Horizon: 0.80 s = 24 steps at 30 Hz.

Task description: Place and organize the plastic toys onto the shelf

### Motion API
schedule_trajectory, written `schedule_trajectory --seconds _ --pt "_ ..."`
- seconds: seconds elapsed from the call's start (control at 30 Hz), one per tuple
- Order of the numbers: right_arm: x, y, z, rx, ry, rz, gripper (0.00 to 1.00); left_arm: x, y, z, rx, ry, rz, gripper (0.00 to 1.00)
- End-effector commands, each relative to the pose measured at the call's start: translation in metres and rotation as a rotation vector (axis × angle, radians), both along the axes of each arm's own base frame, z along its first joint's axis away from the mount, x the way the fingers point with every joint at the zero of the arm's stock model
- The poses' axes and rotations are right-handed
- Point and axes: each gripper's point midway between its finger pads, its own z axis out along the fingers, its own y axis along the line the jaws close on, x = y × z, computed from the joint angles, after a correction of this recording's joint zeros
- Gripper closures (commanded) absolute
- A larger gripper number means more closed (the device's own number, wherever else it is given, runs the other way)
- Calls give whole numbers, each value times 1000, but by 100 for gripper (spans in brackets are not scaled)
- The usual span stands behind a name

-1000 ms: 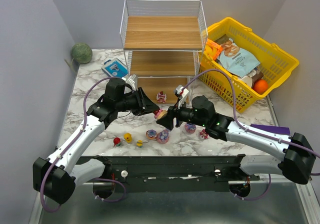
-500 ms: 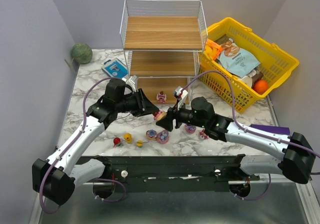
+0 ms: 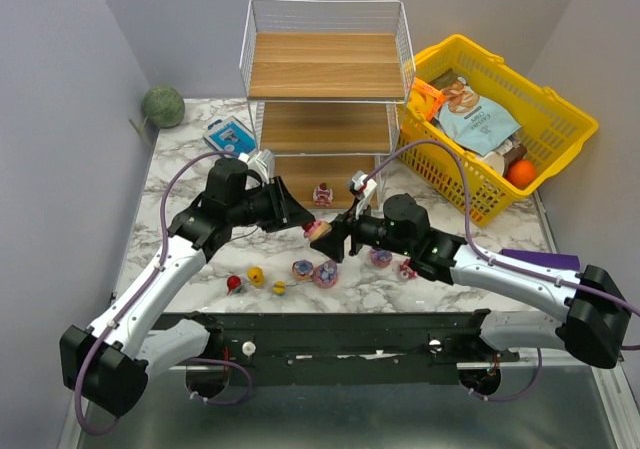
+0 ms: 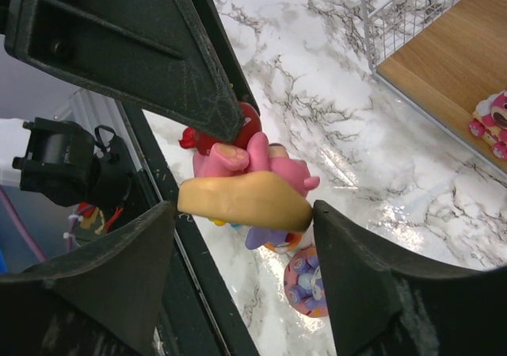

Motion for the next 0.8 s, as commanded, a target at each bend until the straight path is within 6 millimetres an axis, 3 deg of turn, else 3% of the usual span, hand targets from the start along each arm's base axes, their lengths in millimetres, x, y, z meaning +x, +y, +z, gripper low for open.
schedule_trajectory --seconds 0.0,0.27,0.5,0.7,0.77 --pt "3 2 13 24 -41 -2 21 9 12 13 49 -99 54 100" --pt "1 -8 7 -7 -26 -28 16 21 29 26 102 -207 147 100" --pt "8 -40 10 -5 -12 -187 14 47 55 33 192 -409 284 100" --pt "10 -73 20 7 -4 -323 14 64 58 16 282 -498 299 100" --pt "7 -81 14 -17 16 -340 14 69 59 12 306 -534 313 100"
